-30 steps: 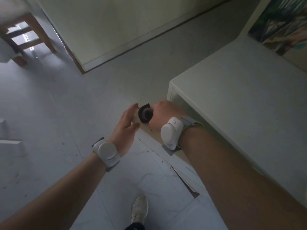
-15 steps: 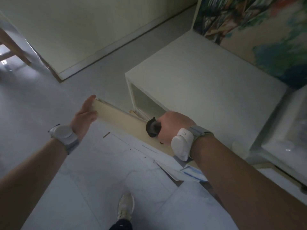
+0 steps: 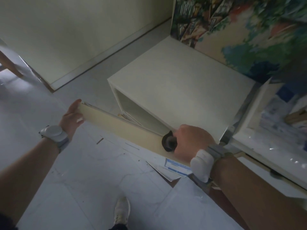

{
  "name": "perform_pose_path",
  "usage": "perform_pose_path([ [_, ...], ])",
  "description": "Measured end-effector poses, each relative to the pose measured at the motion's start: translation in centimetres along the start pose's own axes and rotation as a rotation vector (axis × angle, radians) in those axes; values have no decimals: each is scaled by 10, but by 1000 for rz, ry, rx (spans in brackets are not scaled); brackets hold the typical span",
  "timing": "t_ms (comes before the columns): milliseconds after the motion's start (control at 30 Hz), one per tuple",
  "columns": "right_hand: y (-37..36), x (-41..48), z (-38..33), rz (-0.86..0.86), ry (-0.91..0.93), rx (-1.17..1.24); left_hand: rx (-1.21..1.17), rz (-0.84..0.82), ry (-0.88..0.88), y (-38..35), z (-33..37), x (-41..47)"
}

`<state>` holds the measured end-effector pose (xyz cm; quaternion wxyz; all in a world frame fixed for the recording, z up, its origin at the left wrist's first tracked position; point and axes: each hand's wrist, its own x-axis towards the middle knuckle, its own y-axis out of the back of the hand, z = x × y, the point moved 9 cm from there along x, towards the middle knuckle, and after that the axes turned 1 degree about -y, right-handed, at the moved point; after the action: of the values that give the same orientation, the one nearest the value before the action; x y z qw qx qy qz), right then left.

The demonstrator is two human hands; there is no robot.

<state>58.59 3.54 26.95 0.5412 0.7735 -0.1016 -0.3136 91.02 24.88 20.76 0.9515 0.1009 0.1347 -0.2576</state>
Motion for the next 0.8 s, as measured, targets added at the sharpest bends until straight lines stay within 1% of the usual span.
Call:
perform_pose_path([
  [100,15,-4,4,88,-24,203,76,10,-12,5,-1,1],
  [233,63,7,-4,273,-17,518,20,-28,4,1,3,16],
  [333,86,23,-16,278,8,729,19,-62,14,-11,6,22],
  [467,107,51,-37,352,22,752,2,-83,13,-23,18,34],
  [533,110,63,-39,379,-5,737,12,-87,9,-25,21,45],
  [633,106,78,-37,379,-39,763,58,-109,-8,-33,25,58],
  [800,102,97,-32,426,-89,767,124,-199,-45,-63,30,84],
])
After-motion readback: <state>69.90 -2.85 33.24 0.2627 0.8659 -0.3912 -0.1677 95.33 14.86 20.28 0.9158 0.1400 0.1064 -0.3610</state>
